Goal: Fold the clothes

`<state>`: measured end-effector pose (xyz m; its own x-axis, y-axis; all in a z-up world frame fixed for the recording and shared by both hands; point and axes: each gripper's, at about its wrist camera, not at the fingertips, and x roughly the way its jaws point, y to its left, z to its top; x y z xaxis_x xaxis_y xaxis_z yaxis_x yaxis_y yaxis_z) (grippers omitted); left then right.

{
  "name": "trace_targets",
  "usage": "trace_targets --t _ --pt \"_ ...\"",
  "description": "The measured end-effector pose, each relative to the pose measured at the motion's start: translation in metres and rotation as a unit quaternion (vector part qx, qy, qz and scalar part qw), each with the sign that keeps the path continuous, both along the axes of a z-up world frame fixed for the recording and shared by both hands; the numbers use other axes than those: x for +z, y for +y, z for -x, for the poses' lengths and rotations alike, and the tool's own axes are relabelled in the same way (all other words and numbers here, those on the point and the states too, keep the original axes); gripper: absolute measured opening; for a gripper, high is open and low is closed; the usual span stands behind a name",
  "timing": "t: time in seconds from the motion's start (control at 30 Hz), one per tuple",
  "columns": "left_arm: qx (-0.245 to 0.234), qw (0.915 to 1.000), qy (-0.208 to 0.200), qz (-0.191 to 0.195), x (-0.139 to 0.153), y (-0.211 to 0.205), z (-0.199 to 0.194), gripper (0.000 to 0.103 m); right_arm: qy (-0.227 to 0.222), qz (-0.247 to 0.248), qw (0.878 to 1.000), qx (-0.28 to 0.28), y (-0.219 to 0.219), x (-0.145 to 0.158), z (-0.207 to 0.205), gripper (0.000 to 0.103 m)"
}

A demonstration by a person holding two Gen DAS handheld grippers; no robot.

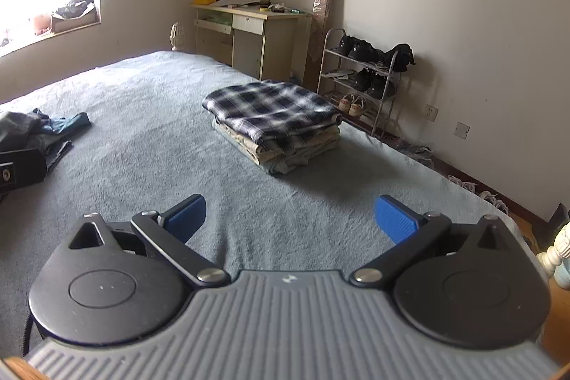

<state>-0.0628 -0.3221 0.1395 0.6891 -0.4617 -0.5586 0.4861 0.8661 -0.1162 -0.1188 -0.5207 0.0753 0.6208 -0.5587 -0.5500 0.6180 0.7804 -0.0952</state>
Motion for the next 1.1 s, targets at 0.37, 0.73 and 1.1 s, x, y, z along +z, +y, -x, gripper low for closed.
trace_targets --t 0.37,0.73,1.1 --pt "-0.013 0.9996 -0.008 -0.022 -0.004 -0.016 0.01 0.103 0.016 0.014 1.0 0.002 -0.005 -0.009 0.001 0.102" --pt "-0.03 0.9992 -0.013 -0.022 -0.004 -0.023 0.017 0.103 0.014 0.008 1.0 -0.009 -0.016 -0.008 0.007 0.102" --pt "-0.026 0.9995 -0.001 -0.016 -0.004 -0.02 0.016 0.103 0.014 0.005 1.0 -0.004 -0.016 -0.009 0.007 0.102"
